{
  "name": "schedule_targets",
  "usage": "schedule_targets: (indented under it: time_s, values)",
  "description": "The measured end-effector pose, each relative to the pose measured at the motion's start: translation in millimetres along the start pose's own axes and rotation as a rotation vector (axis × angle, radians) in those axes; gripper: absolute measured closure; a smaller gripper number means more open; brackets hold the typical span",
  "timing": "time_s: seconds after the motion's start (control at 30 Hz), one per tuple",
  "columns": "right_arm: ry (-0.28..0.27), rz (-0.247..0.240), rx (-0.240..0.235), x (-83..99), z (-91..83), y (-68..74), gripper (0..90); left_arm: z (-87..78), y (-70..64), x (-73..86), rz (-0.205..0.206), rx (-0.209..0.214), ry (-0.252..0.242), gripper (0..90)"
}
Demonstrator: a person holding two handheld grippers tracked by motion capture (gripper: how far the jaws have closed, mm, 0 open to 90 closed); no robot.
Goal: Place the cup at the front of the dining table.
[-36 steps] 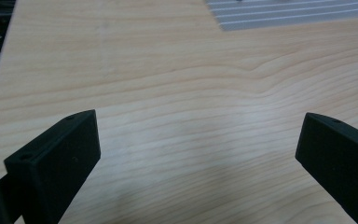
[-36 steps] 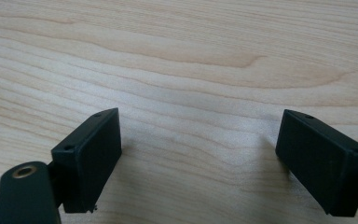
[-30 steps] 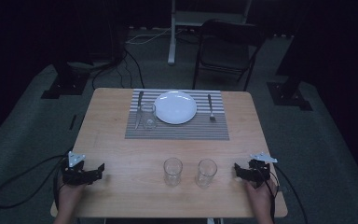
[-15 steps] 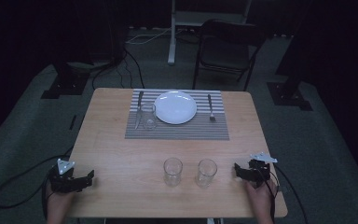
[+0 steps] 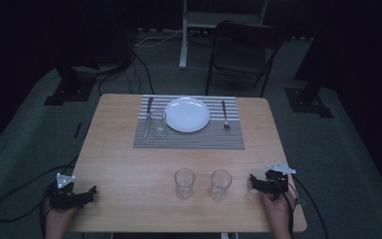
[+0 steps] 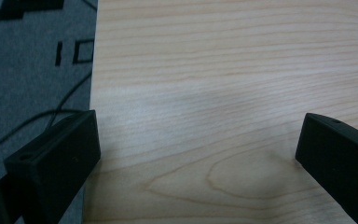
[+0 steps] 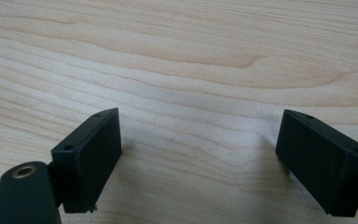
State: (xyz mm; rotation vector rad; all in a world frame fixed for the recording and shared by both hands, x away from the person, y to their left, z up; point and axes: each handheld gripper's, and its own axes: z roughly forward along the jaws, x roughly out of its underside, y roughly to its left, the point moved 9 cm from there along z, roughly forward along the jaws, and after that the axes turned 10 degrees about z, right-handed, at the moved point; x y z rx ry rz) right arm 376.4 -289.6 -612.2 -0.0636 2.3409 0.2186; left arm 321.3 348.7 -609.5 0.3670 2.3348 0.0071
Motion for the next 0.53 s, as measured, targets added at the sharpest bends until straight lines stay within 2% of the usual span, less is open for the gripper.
schedule_targets:
  time_s: [0.07, 0.17, 0.53]
  values:
    - [0.0, 0.0, 0.0, 0.0, 0.0, 0.0, 13.8, 1.1, -1.4, 1.3, 0.011, 0.009, 0.017, 0.3]
    - [0.0, 0.0, 0.0, 0.0, 0.0, 0.0, 13.8, 1.8, -6.6, 0.9, 0.051, 0.027, 0.02, 0.3]
    - [0.0, 0.0, 0.0, 0.0, 0.0, 0.0, 13.8, 2.7, -7.1, -0.2, 0.054, 0.028, 0.022, 0.3]
